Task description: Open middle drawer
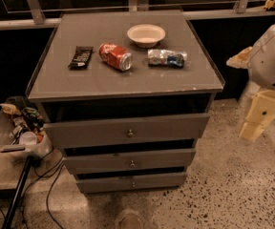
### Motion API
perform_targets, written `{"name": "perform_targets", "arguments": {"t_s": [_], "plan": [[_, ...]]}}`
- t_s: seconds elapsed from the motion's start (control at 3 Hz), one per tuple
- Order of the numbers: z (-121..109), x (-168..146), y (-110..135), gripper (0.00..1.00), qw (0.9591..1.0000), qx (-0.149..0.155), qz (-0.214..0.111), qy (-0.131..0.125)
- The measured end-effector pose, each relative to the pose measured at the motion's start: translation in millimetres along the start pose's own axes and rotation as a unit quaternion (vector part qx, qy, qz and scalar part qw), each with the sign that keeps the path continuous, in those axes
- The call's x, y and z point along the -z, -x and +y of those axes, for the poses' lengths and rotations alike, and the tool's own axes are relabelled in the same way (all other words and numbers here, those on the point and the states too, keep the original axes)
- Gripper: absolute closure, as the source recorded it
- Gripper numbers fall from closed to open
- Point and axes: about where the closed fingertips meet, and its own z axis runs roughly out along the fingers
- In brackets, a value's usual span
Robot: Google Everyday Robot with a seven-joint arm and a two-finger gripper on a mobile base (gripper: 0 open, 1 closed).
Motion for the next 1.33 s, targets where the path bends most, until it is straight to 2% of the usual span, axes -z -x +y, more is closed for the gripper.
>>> {"name": "perform_targets", "arguments": {"t_s": [0.33,0.67,1.0,1.33], "plan": [[19,-40,-10,0.0,0.9992,0.009,-0.038,0.013],[31,-81,-26,0.0,0.9966,-0.002,-0.081,0.013],[52,-154,-44,0.0,0.9959,-0.018,-0.088,-0.009],[55,-160,-43,0.0,0.9965,-0.016,-0.081,-0.005]]}}
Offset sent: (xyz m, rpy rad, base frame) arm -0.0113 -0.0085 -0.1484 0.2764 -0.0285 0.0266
